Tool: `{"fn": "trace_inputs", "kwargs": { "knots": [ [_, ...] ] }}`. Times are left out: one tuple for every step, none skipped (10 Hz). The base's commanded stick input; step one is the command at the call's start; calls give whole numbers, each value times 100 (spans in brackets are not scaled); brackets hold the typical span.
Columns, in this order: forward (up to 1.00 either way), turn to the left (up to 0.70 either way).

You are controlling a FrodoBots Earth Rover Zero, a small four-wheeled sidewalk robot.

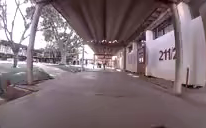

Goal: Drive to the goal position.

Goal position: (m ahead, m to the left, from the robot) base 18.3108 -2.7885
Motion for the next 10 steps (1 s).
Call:
{"fn": "trace_inputs", "kwargs": {
  "knots": [
    [50,0],
    [50,0],
    [50,0],
    [50,0],
    [50,0],
    [50,0],
    [50,0],
    [50,0],
    [50,0],
    [50,0]
  ]
}}
